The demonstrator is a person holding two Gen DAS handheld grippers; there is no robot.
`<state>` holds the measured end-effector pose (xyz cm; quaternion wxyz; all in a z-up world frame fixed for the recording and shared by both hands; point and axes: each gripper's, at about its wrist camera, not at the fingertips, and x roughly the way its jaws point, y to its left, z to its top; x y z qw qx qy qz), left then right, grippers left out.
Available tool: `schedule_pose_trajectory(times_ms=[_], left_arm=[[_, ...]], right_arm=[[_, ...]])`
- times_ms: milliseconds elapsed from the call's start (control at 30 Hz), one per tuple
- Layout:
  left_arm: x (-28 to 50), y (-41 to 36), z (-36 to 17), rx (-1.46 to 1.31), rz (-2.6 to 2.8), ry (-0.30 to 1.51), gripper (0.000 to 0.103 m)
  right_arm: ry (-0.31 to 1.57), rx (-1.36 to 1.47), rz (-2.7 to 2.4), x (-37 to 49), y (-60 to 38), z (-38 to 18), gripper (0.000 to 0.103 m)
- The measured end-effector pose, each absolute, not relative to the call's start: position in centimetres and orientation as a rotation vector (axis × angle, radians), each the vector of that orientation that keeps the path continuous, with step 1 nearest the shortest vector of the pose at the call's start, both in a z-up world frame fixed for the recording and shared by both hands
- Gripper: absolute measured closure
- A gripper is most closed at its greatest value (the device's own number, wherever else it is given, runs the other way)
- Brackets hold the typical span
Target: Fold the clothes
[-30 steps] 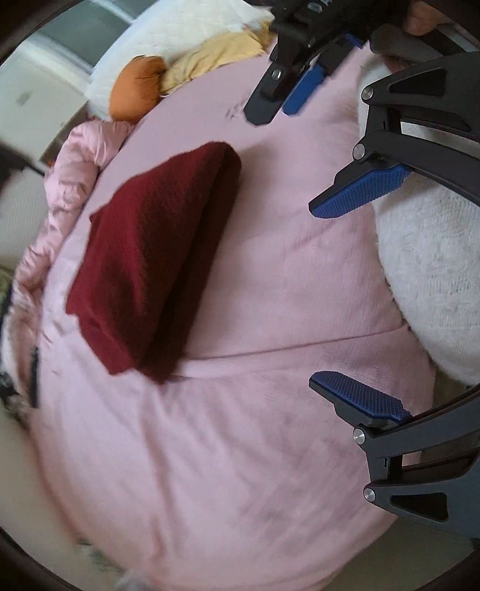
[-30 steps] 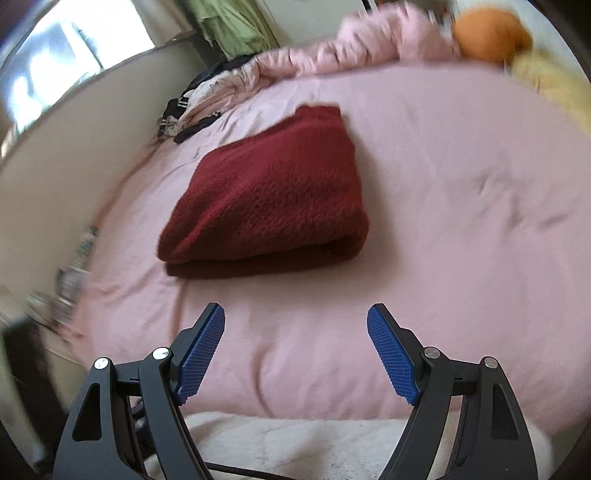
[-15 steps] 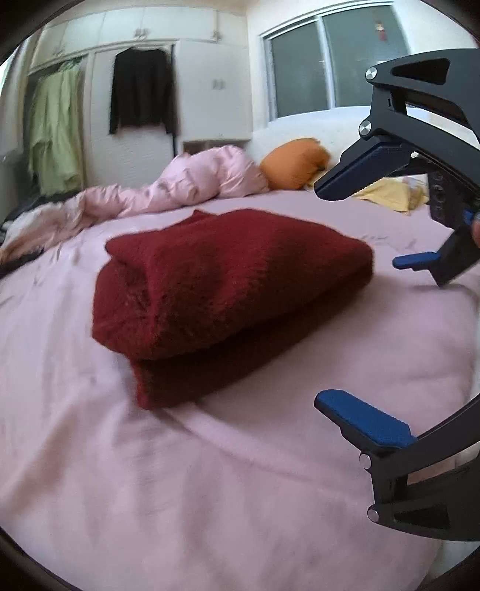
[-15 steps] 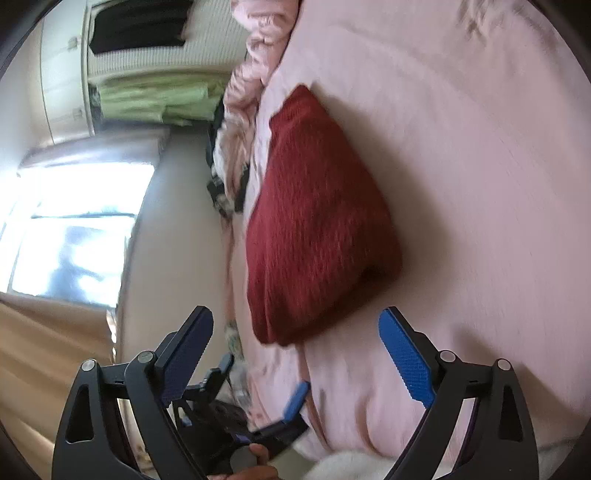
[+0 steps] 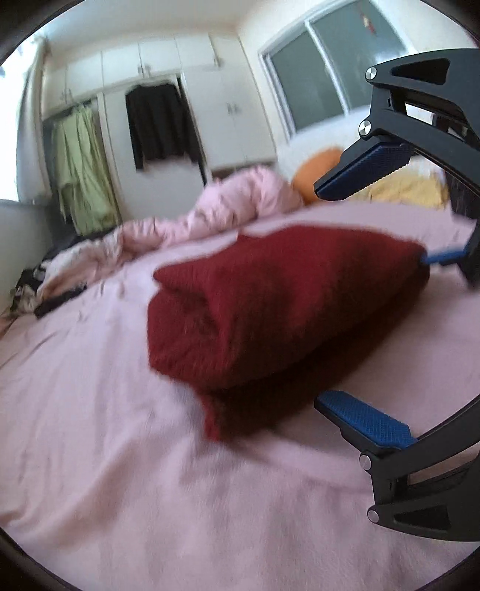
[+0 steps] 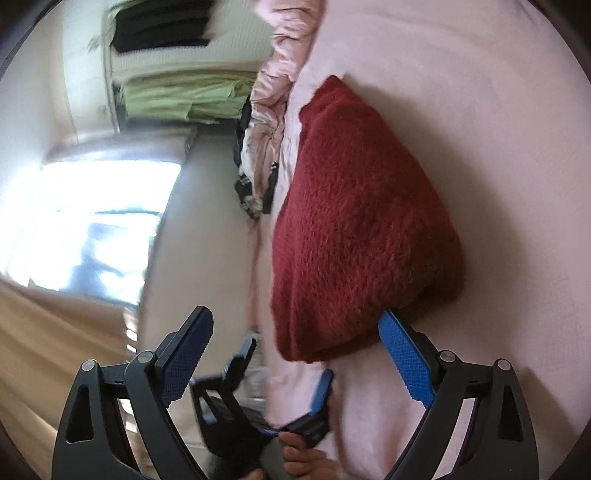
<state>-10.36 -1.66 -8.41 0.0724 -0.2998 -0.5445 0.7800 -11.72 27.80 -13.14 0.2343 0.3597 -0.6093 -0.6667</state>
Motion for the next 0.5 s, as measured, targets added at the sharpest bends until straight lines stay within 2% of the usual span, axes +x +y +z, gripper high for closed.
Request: schedule_pose_trajectory(times_ms=[100, 167, 300, 400, 467, 500], left_arm=[[-9.9, -2.3, -8.6, -0.795, 2.268, -1.713, 0.0], [-9.9, -3.0, -8.6, -0.72, 2.215, -1.774, 0.0], [-9.7, -3.7, -8.8, -0.607, 2.127, -1.864, 0.001], [-10.5, -3.4, -8.1, -0.564, 2.154, -1.816, 0.002], [-11.2, -2.8, -8.6, -0.67, 2.161, -1.8, 0.011], [-11.3, -2.7, -9.3, -0.736, 2.163, -1.803, 0.026]], right_arm=[[-1.82, 1.023, -1.665, -12.4, 28.4, -15.5, 0.011], [-1.854, 1.03, -1.626, -12.4, 28.5, -15.9, 0.011], [-1.79, 0.989, -1.682, -13.4, 28.4, -15.0, 0.011], [-1.78, 0.996, -1.667, -14.5, 27.8, -15.1, 0.011], [-1.783, 1.03, -1.675, -14.8, 27.6, -15.5, 0.011], [-1.807, 1.041, -1.671, -14.9, 27.6, -15.9, 0.014]])
